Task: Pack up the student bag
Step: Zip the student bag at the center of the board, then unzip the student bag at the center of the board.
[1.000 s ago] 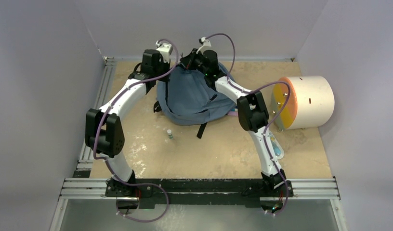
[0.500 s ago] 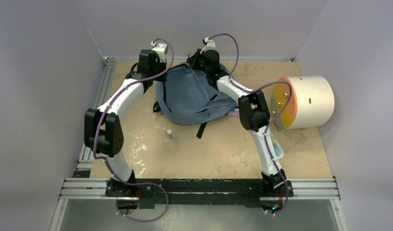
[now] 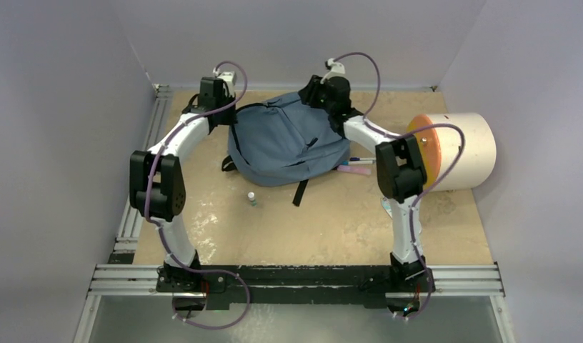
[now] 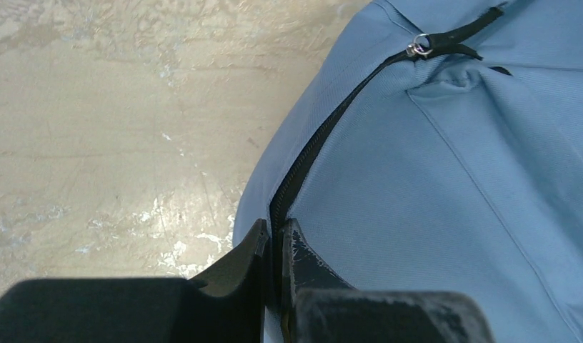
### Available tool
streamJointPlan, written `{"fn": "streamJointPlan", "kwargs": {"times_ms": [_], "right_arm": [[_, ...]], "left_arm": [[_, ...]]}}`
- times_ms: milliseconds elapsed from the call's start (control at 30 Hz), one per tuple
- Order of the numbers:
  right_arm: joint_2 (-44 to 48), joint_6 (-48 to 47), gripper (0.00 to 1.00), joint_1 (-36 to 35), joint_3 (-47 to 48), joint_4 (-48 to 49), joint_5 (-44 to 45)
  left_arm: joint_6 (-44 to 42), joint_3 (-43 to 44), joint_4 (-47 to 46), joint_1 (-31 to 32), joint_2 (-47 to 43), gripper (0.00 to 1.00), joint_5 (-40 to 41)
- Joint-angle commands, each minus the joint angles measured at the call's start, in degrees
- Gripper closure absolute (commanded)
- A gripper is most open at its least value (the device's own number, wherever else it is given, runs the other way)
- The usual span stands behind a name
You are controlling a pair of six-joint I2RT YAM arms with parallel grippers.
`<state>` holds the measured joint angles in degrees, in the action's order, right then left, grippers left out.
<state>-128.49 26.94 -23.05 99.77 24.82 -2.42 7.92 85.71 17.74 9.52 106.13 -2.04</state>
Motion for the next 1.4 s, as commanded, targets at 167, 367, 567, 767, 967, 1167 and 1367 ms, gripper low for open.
{"fn": "streamJointPlan", "kwargs": {"times_ms": [167, 367, 567, 767, 967, 1167, 1367], "right_arm": [[21.9, -1.4, 0.45, 2.9, -16.5, -8.8, 2.8], [28.7, 0.2, 0.44, 2.9, -22.1, -17.4, -3.0], [34.9, -0.3, 0.47, 3.1, -26.6, -20.5, -1.5], [40.5, 3.1, 0.42, 3.6, -31.4, -19.7, -2.4], [46.7, 7.3, 0.33, 3.9, -37.1, -19.0, -0.2], [49.8, 10.1, 0.37, 3.9, -43.0, -20.7, -4.0], [54.5, 12.3, 0.37, 3.9, -50.2, -18.1, -4.7]], "left_arm": [[0.1, 2.2, -0.2, -1.8, 2.3, 0.75, 2.3], [1.7, -0.4, -1.9, 0.1, -4.8, 0.58, 0.0], [-0.4, -2.0, -5.9, 9.4, -11.4, 0.57, -2.7], [-0.5, 0.4, -6.8, 15.8, -7.7, 0.57, -8.6], [-5.3, 3.6, -8.7, 21.1, -2.3, 0.56, -12.8], [-14.1, 8.8, -5.6, 25.7, 5.0, 0.56, -11.1], [-21.4, 12.6, -4.3, 29.2, 10.1, 0.56, -6.4]]}}
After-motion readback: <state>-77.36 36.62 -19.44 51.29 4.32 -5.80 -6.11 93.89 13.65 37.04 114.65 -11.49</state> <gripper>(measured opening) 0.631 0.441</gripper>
